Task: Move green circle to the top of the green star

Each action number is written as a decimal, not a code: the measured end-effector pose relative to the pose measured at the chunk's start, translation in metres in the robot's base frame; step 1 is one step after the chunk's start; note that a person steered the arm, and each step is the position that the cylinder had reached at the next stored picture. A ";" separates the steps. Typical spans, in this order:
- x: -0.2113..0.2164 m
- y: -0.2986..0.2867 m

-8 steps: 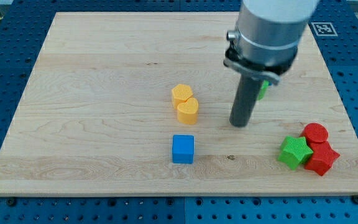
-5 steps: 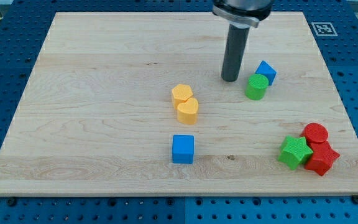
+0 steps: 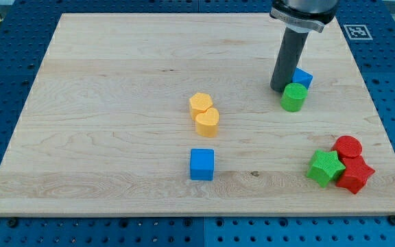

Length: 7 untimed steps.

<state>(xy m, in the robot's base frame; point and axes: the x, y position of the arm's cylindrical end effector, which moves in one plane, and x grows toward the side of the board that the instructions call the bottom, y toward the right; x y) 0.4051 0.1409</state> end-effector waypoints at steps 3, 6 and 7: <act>0.030 0.014; 0.064 0.033; 0.064 0.036</act>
<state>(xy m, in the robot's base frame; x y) 0.4694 0.1768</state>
